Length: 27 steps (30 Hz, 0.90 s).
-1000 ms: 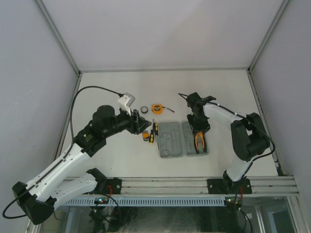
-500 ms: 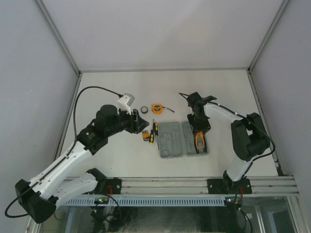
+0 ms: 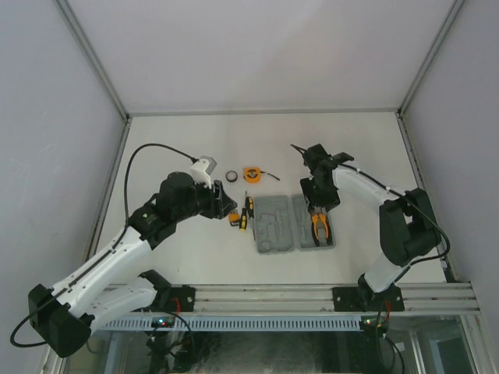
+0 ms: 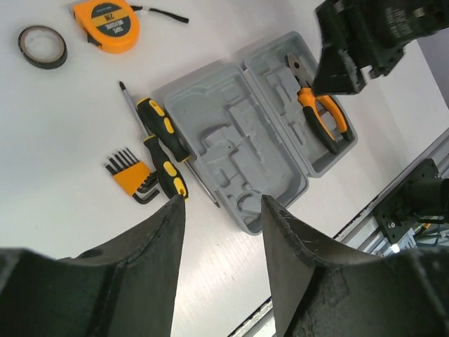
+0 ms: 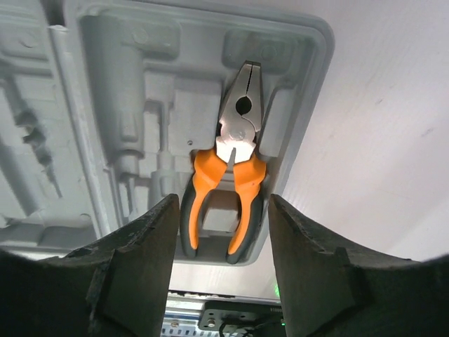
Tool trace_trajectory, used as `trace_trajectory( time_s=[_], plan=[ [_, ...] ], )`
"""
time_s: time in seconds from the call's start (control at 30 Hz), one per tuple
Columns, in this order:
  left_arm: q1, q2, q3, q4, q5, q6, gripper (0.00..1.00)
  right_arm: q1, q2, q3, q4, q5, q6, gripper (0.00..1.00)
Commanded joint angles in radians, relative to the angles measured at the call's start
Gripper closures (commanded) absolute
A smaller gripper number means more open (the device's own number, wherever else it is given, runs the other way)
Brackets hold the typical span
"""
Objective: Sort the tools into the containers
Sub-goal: Place the pliers in the storage box, then pick up the screwdriver from the center of the board.
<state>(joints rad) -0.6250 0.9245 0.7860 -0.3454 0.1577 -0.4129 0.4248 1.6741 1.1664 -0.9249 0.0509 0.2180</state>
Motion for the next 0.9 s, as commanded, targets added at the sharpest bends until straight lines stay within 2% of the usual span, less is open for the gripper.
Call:
trace_trajectory(
  time_s=[0.0,0.33,0.43,0.53,0.63,0.87],
  plan=[
    [0.008,0.010,-0.026,0.023,-0.044,-0.032,0.48,-0.009,-0.111,0.024,0.038,-0.012,0.041,0.48],
    [-0.017,0.160,-0.023,0.042,-0.119,-0.164,0.56,-0.039,-0.374,-0.148,0.190,-0.004,0.240,0.60],
    [-0.034,0.200,-0.003,0.035,-0.147,-0.185,0.56,-0.071,-0.412,-0.222,0.216,0.008,0.286,0.60],
    [-0.038,0.231,0.012,0.029,-0.147,-0.195,0.56,-0.116,-0.421,-0.267,0.232,0.027,0.311,0.55],
    [-0.038,0.242,0.013,0.027,-0.147,-0.198,0.55,-0.169,-0.415,-0.308,0.276,-0.030,0.322,0.49],
    [-0.037,0.238,-0.005,0.022,-0.151,-0.189,0.52,-0.208,-0.352,-0.363,0.377,-0.183,0.327,0.46]
  ],
)
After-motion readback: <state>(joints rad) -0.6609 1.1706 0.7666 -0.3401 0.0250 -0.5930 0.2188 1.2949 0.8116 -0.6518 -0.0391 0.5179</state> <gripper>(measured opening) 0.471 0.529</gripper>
